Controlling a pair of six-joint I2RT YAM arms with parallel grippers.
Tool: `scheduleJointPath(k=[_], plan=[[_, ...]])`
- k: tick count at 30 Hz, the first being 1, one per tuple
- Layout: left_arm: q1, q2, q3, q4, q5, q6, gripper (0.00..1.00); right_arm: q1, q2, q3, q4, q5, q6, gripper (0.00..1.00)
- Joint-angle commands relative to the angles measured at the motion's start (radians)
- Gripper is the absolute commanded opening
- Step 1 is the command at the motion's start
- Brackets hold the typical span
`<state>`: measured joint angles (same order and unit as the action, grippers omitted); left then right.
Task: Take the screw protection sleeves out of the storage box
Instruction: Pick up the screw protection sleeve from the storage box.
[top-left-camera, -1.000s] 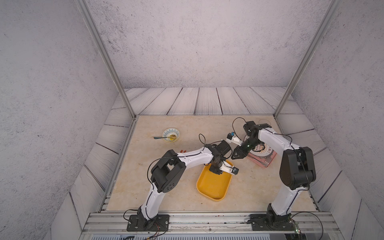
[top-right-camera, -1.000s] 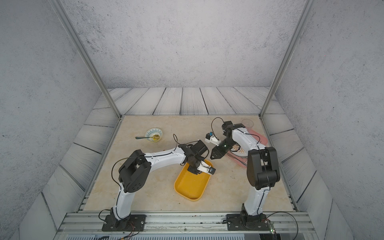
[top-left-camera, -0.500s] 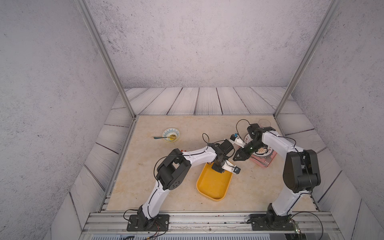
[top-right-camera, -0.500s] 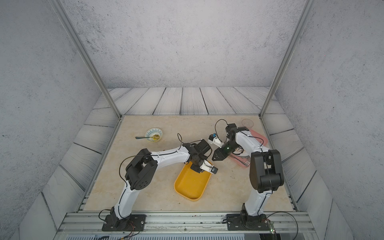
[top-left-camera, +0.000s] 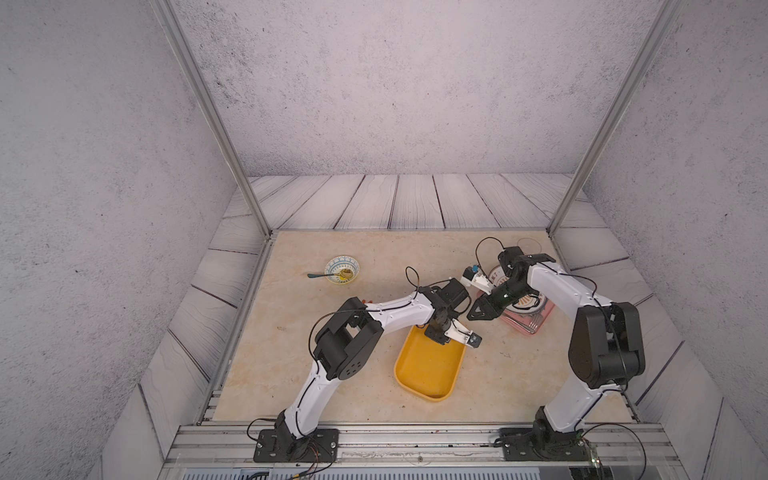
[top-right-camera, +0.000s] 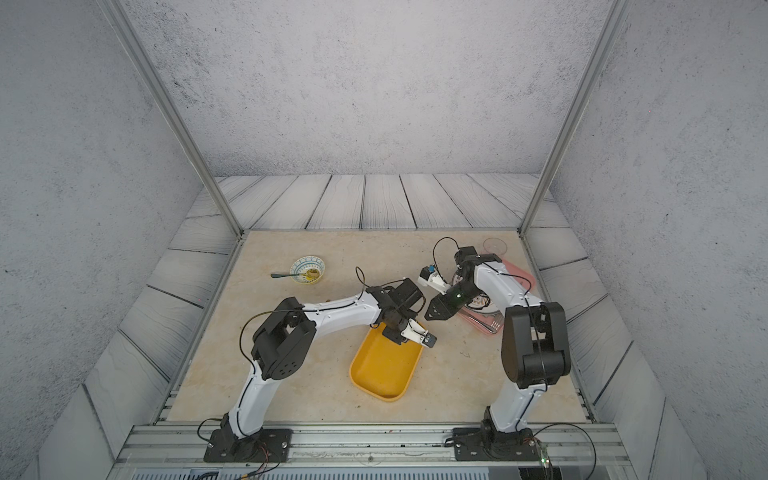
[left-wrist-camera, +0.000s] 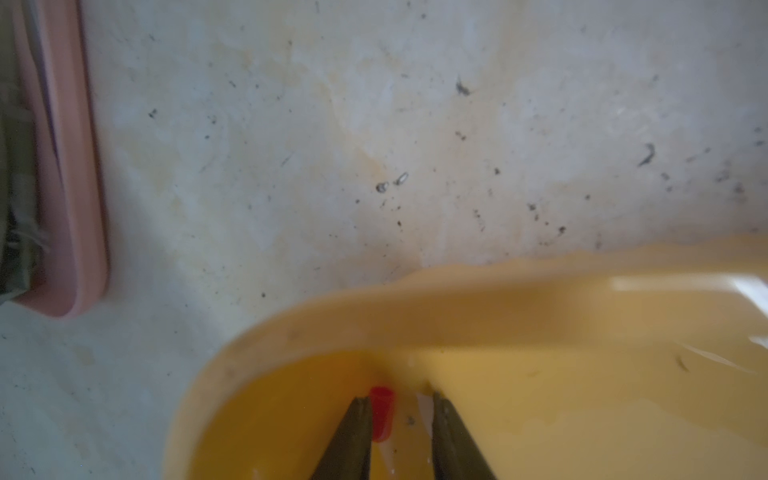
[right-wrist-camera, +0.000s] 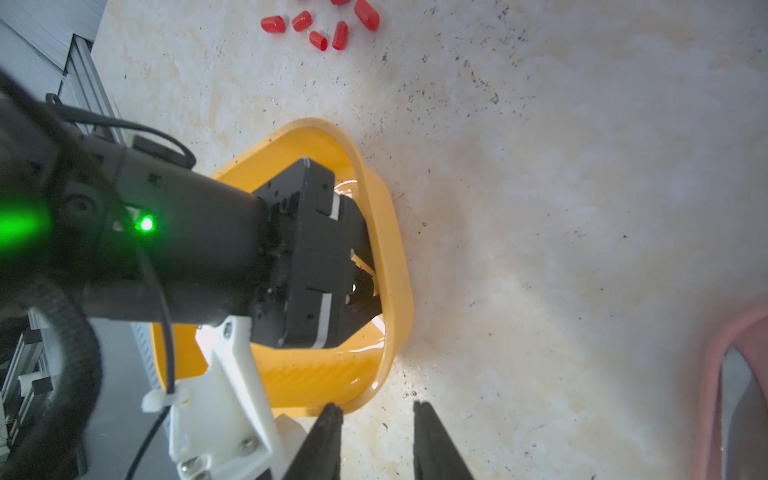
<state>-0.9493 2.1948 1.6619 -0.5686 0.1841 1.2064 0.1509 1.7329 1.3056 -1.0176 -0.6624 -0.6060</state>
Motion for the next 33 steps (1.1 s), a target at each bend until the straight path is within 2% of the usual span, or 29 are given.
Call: scheduleJointPath(k=[1,12,21,30,33], plan=[[0.007,0.024,0.003,0.003,-0.007,0.007,0.29,-0.006,-0.027,-0.008,-0.027,-0.032,-0.019,0.33],[0.016,0.074,0.000,-0.019,-0.046,0.041,0.28,-0.008,-0.027,-0.011,-0.030,-0.036,-0.025,0.33],[0.016,0.074,-0.014,-0.032,-0.053,0.036,0.14,-0.007,-0.022,-0.012,-0.033,-0.043,-0.026,0.33],[0.016,0.012,-0.016,-0.027,-0.033,-0.030,0.00,-0.007,-0.024,-0.013,-0.034,-0.043,-0.028,0.33],[0.017,-0.023,-0.032,-0.017,-0.023,-0.062,0.00,-0.008,-0.029,-0.012,-0.032,-0.043,-0.029,0.33]])
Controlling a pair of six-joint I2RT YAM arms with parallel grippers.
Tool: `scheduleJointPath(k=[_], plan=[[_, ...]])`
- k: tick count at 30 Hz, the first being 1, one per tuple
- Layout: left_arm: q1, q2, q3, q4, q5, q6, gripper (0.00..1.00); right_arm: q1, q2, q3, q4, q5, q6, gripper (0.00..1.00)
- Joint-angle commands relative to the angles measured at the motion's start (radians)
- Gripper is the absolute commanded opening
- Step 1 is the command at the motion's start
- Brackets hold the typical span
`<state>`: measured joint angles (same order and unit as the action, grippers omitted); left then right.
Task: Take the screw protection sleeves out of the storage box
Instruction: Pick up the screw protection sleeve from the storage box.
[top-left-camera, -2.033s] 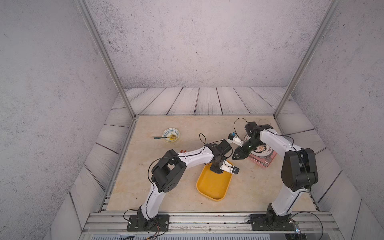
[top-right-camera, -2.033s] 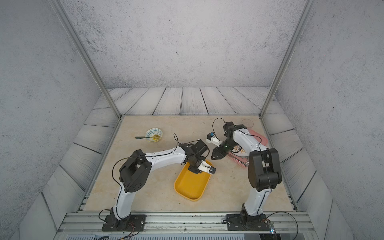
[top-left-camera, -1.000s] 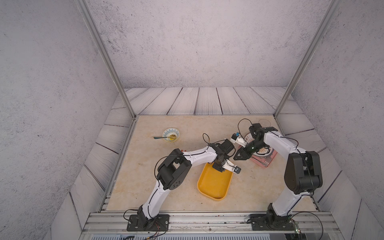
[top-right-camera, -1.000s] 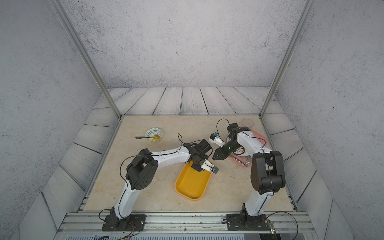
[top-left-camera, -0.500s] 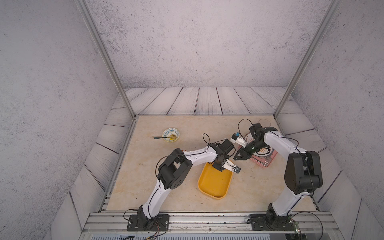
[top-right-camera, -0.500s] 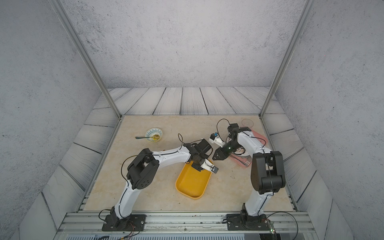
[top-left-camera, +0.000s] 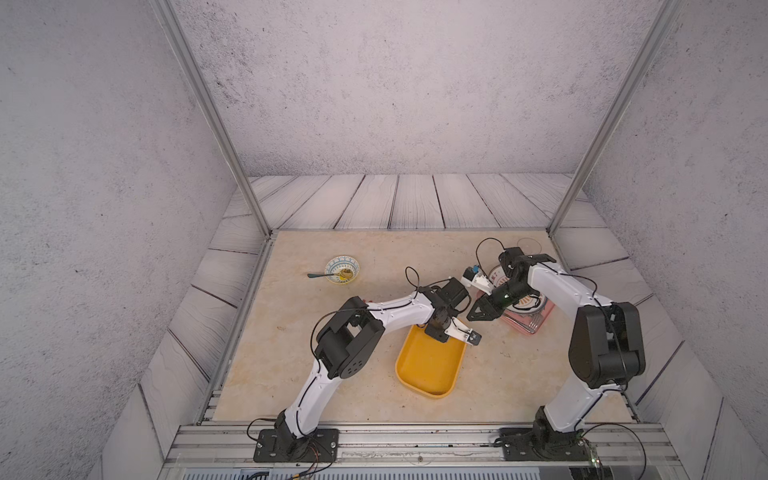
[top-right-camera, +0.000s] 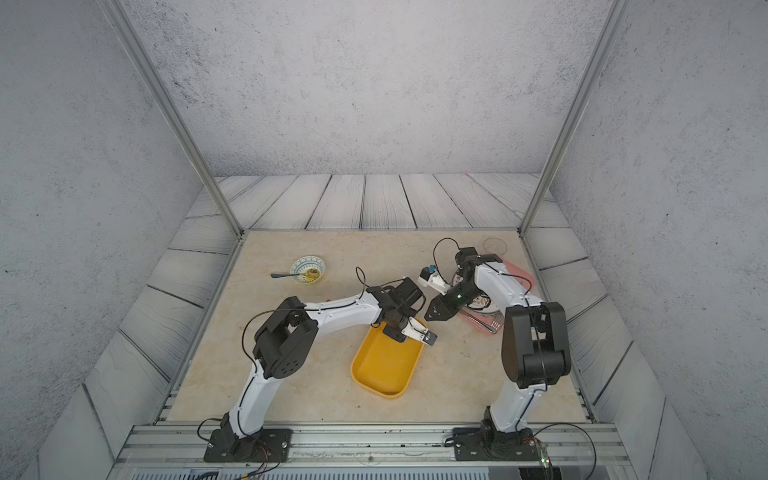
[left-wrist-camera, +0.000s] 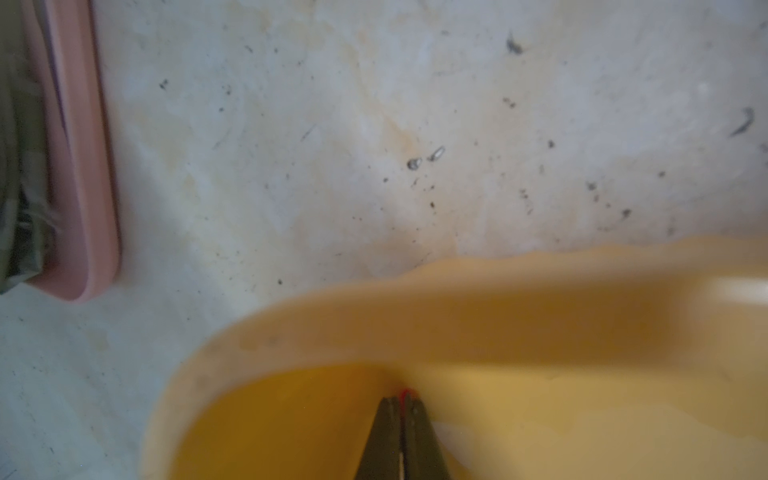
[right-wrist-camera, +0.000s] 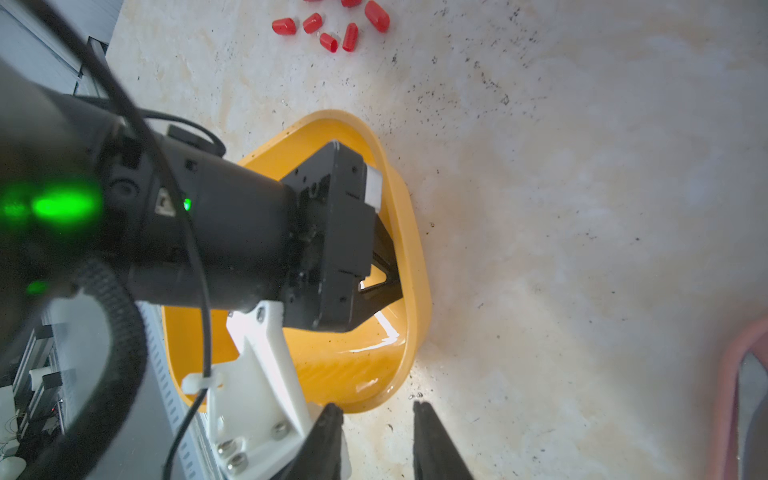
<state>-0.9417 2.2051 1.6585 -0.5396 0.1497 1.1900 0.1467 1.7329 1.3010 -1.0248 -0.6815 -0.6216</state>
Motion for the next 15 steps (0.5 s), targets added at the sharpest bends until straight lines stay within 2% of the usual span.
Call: scheduleJointPath(k=[1,15], plan=[[0.009,-0.046,-0.037,-0.040,0.015,-0.060,0.00,-0.004,-0.030,-0.008,-0.025,-0.022,-0.012,0.33],[0.021,-0.180,-0.110,-0.085,0.068,-0.173,0.00,-0.004,-0.045,-0.011,-0.017,-0.015,-0.004,0.33]])
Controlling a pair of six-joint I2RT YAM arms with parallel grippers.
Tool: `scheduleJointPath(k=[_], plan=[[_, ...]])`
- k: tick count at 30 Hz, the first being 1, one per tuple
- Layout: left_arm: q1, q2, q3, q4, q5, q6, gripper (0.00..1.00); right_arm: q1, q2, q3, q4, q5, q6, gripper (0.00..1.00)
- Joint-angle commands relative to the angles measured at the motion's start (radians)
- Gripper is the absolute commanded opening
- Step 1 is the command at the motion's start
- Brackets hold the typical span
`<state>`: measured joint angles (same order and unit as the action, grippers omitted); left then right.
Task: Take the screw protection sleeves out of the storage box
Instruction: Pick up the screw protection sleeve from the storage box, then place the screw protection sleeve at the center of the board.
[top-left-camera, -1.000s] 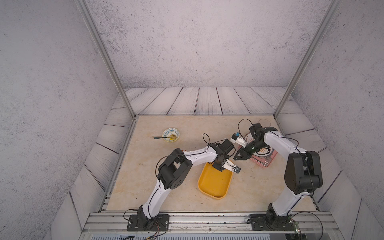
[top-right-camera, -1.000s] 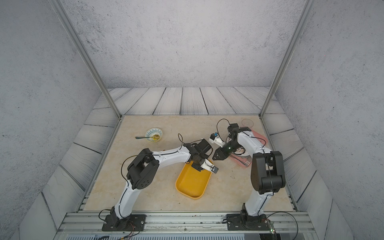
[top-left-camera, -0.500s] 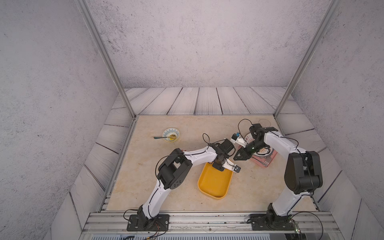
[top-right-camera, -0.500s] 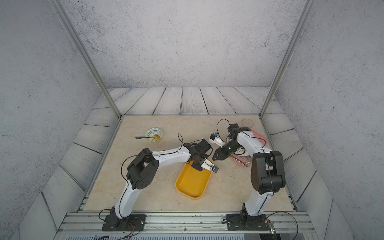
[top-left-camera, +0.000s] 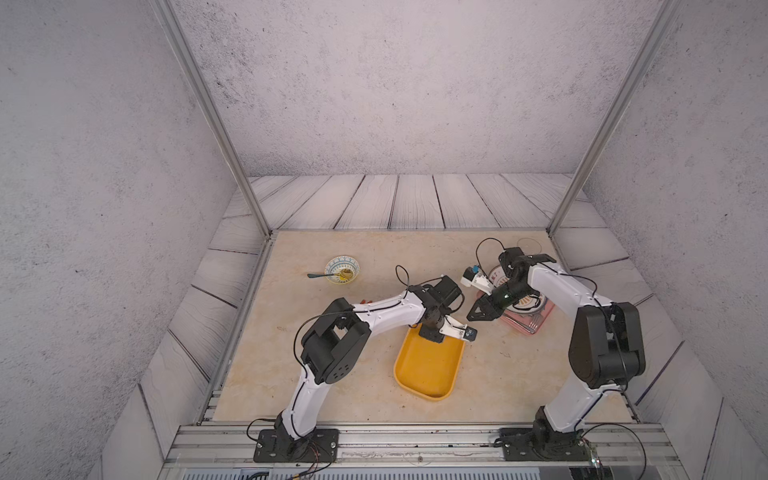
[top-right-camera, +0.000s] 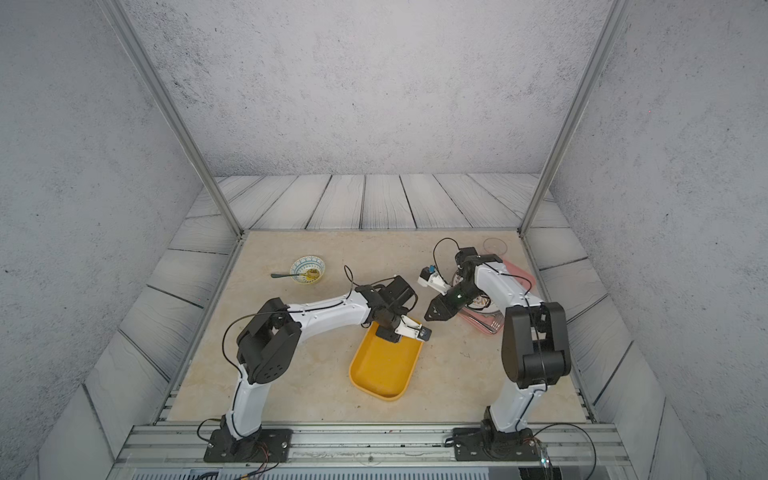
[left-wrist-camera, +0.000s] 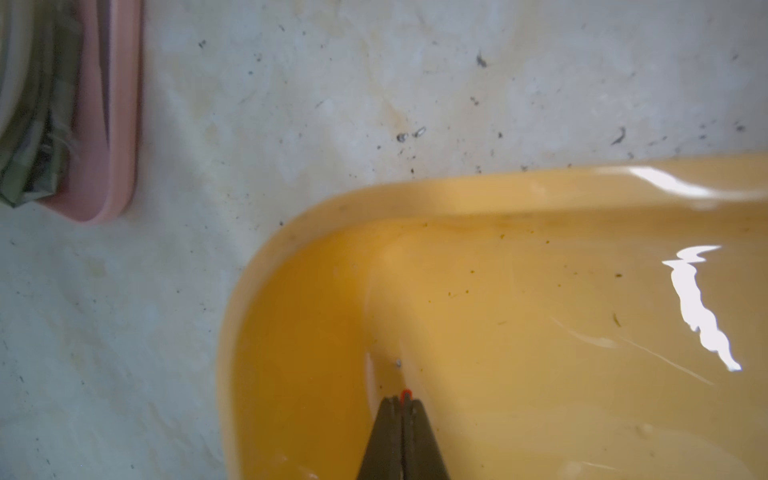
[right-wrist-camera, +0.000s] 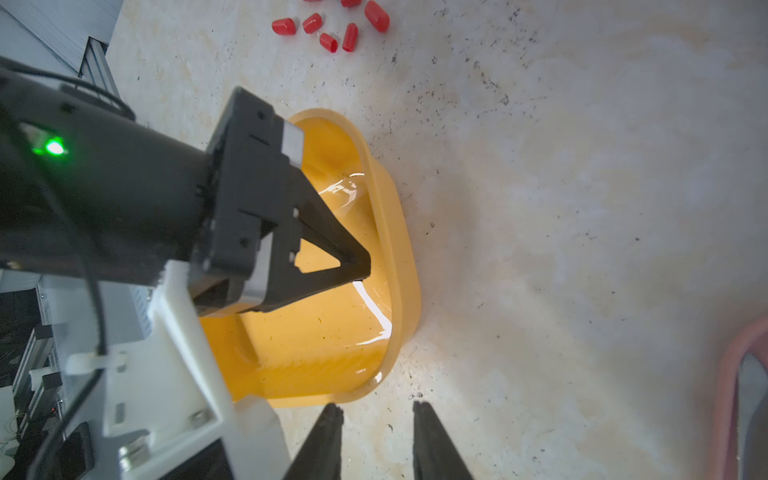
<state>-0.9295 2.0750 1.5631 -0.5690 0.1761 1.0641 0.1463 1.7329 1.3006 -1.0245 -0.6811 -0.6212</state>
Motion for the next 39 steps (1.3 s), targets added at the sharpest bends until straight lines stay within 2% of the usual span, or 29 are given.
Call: scheduleJointPath(k=[1,5,8,12,16,19,27,31,35,39], plan=[[0.011,-0.065,-0.017,-0.074,0.052,-0.062,0.00,-0.004,-0.047,-0.013,-0.017,-0.015,-0.004,0.33],[0.041,-0.143,-0.038,-0.141,0.098,-0.127,0.00,-0.004,-0.053,-0.010,-0.017,-0.017,-0.003,0.33],[0.099,-0.228,-0.065,-0.218,0.155,-0.194,0.00,-0.004,-0.062,-0.011,-0.007,-0.005,0.010,0.33],[0.257,-0.349,-0.137,-0.291,0.253,-0.309,0.00,0.005,-0.074,-0.027,0.016,0.011,0.009,0.33],[0.401,-0.448,-0.303,-0.243,0.223,-0.362,0.00,0.035,-0.099,-0.038,0.047,0.016,0.024,0.35],[0.452,-0.450,-0.364,-0.189,0.161,-0.404,0.00,0.039,-0.111,-0.041,0.064,0.012,0.040,0.36],[0.464,-0.277,-0.350,-0.103,0.138,-0.442,0.00,0.043,-0.115,-0.046,0.078,0.029,0.060,0.39],[0.462,-0.214,-0.333,-0.061,0.108,-0.456,0.04,0.043,-0.129,-0.052,0.091,0.039,0.068,0.42],[0.462,-0.183,-0.314,-0.062,0.096,-0.461,0.16,0.043,-0.138,-0.055,0.099,0.057,0.078,0.44],[0.462,-0.225,-0.325,-0.064,0.089,-0.464,0.26,0.043,-0.163,-0.050,0.106,0.090,0.089,0.47]])
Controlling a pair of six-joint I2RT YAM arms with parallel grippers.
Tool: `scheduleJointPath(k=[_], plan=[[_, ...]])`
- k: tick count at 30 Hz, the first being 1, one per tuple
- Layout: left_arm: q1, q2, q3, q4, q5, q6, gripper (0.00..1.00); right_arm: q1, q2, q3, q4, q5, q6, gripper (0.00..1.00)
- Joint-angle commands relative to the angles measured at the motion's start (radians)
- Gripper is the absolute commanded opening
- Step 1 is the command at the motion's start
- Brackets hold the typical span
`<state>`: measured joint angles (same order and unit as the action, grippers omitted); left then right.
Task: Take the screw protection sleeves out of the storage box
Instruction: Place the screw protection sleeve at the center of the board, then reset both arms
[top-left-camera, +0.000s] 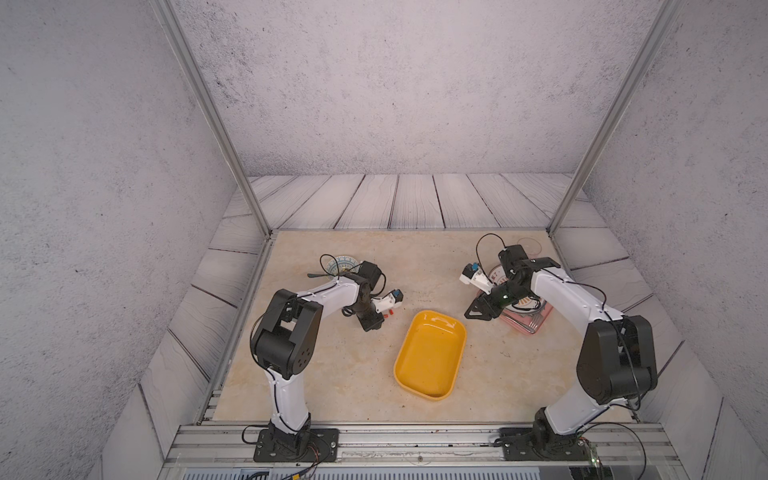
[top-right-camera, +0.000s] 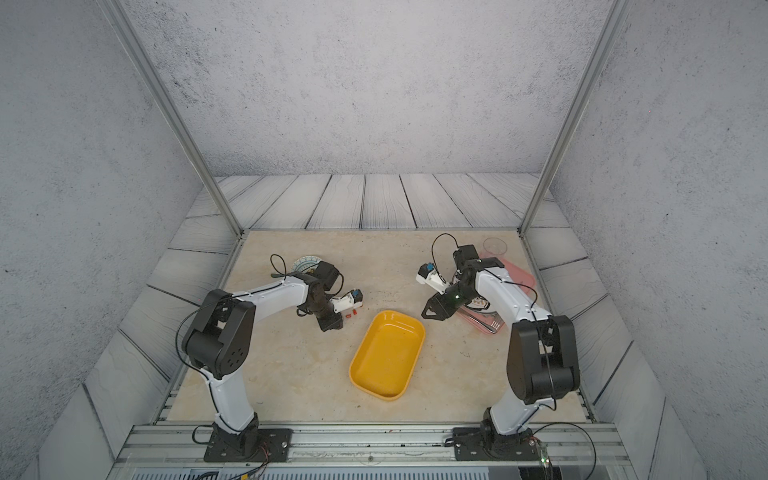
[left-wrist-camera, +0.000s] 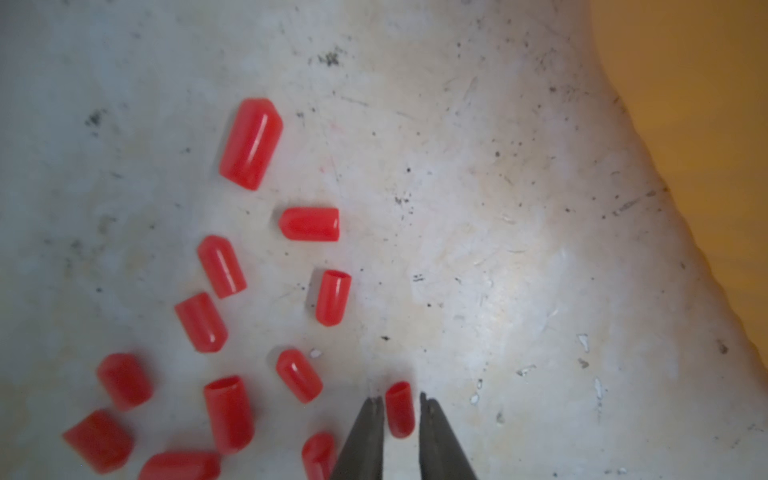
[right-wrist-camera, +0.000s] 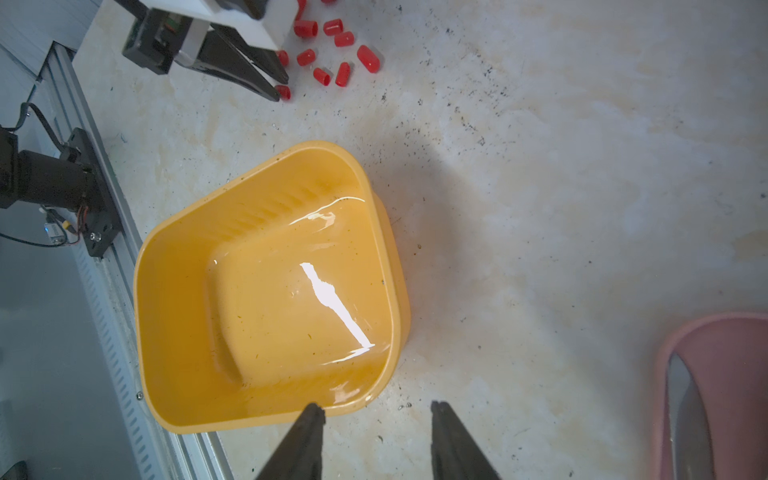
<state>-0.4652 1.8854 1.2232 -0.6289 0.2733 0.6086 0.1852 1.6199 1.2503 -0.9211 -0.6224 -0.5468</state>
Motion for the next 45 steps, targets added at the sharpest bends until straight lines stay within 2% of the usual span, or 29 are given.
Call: scheduleJointPath(k=[1,7,10,13,15,17,23,24,26,29,32,36,41,45], plan=[[-0.003,-0.047,0.015,-0.011,-0.008,-0.010,0.30,0.004,-0.057,0.004,0.001,0.045,0.017,0.47],[0.002,-0.139,0.032,-0.110,0.001,-0.003,0.39,0.003,-0.132,0.022,-0.030,0.179,0.013,0.49],[0.014,-0.224,0.018,-0.145,-0.007,-0.003,0.44,-0.004,-0.194,0.013,0.001,0.359,0.047,0.51],[0.035,-0.337,-0.021,-0.124,-0.069,-0.021,0.49,-0.016,-0.253,0.001,0.091,0.590,0.113,0.55],[0.055,-0.418,-0.062,-0.079,-0.128,-0.029,0.58,-0.020,-0.283,-0.012,0.168,0.726,0.139,0.60],[0.090,-0.502,-0.112,-0.031,-0.171,-0.031,0.71,-0.026,-0.308,-0.027,0.238,0.820,0.151,0.68],[0.243,-0.718,-0.262,0.169,-0.227,-0.123,0.96,-0.036,-0.398,-0.109,0.403,0.916,0.210,0.99],[0.261,-0.752,-0.299,0.224,-0.252,-0.145,0.99,-0.036,-0.408,-0.127,0.432,0.944,0.226,1.00],[0.299,-0.819,-0.398,0.363,-0.330,-0.193,0.98,-0.045,-0.430,-0.174,0.503,1.009,0.258,1.00],[0.349,-0.852,-0.485,0.499,-0.426,-0.295,0.98,-0.078,-0.460,-0.232,0.574,1.017,0.326,1.00],[0.405,-0.889,-0.582,0.632,-0.520,-0.447,0.98,-0.112,-0.491,-0.319,0.681,1.015,0.434,1.00],[0.456,-0.895,-0.682,0.772,-0.566,-0.564,0.98,-0.127,-0.512,-0.488,0.886,1.001,0.508,1.00],[0.505,-0.797,-0.761,0.918,-0.479,-0.622,0.98,-0.126,-0.424,-0.594,0.990,0.870,0.542,1.00],[0.520,-0.716,-0.825,1.085,-0.398,-0.612,0.98,-0.125,-0.326,-0.668,1.141,0.828,0.562,1.00]])
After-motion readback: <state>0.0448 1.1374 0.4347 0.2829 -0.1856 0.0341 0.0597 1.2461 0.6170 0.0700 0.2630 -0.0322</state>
